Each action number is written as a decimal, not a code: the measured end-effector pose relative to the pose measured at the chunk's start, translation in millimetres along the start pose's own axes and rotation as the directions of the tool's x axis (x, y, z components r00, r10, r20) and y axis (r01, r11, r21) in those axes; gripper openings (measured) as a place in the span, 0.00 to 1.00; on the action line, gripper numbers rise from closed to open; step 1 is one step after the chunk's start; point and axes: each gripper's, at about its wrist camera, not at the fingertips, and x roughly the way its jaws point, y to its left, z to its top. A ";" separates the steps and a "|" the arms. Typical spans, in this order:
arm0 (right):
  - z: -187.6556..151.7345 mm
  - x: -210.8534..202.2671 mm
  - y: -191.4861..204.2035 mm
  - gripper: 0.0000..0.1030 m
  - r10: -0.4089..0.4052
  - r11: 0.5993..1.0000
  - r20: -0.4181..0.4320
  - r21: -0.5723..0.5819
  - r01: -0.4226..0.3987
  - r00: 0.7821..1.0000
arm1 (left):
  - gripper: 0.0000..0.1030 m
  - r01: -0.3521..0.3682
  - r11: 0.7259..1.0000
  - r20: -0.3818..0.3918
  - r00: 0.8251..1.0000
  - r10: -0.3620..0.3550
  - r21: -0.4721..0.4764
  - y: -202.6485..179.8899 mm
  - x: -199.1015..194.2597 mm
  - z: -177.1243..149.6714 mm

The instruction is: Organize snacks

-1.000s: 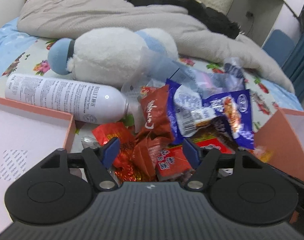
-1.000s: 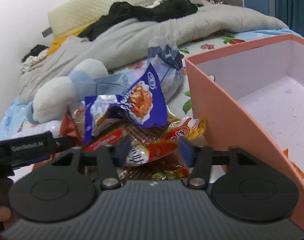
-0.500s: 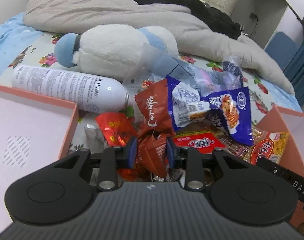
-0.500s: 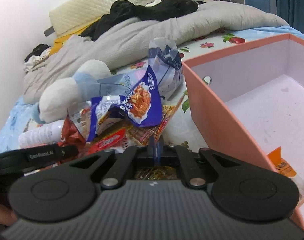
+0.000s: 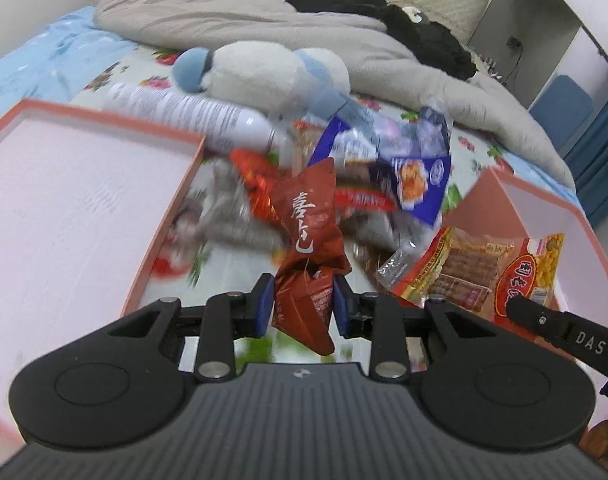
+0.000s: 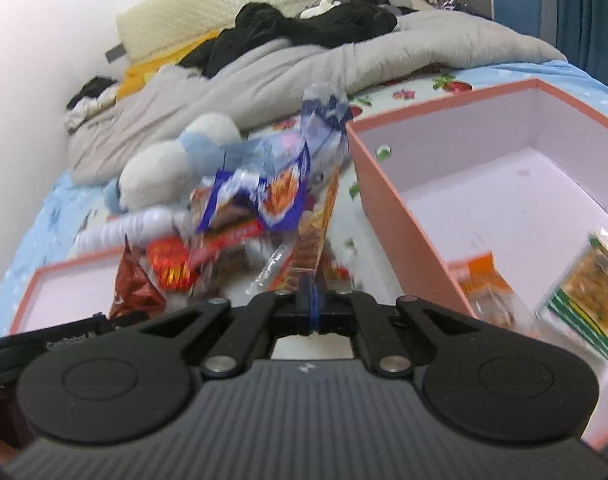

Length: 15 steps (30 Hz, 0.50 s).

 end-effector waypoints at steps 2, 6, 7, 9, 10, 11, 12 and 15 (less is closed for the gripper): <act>-13.4 -9.5 0.0 0.03 0.007 1.000 -0.022 -0.010 -0.008 1.000 | 0.34 -0.006 1.000 -0.010 1.000 0.006 -0.012 1.3 -15.2 -19.2; -42.1 -26.3 -1.7 0.03 0.026 0.999 -0.062 -0.027 -0.027 0.998 | 0.34 -0.020 0.999 -0.027 0.999 0.019 -0.037 6.1 -37.3 -55.5; -48.7 -30.1 -2.0 0.03 0.026 0.999 -0.072 -0.035 -0.029 0.997 | 0.34 -0.022 0.999 -0.030 0.999 0.021 -0.046 8.2 -42.3 -64.7; -62.2 -37.6 -3.4 0.03 0.023 0.999 -0.091 -0.047 -0.027 0.996 | 0.34 -0.026 0.998 -0.035 0.999 0.024 -0.065 12.4 -49.5 -80.2; -68.9 -41.5 -4.3 0.03 0.027 0.998 -0.099 -0.052 -0.032 0.995 | 0.34 -0.027 0.997 -0.037 0.999 0.024 -0.079 15.2 -53.0 -88.4; -75.6 -45.6 -5.7 0.03 0.030 0.998 -0.104 -0.057 -0.036 0.994 | 0.34 -0.031 0.996 -0.040 0.999 0.028 -0.089 17.4 -54.5 -94.5; -81.2 -48.5 -6.8 0.04 0.035 0.997 -0.109 -0.061 -0.041 0.993 | 0.34 -0.036 0.995 -0.043 0.999 0.032 -0.098 19.6 -54.9 -98.4; -98.5 -52.4 -10.7 0.07 0.054 0.995 -0.157 -0.075 -0.066 0.986 | 0.35 -0.047 0.992 -0.056 0.998 0.041 -0.115 23.3 -55.3 -113.6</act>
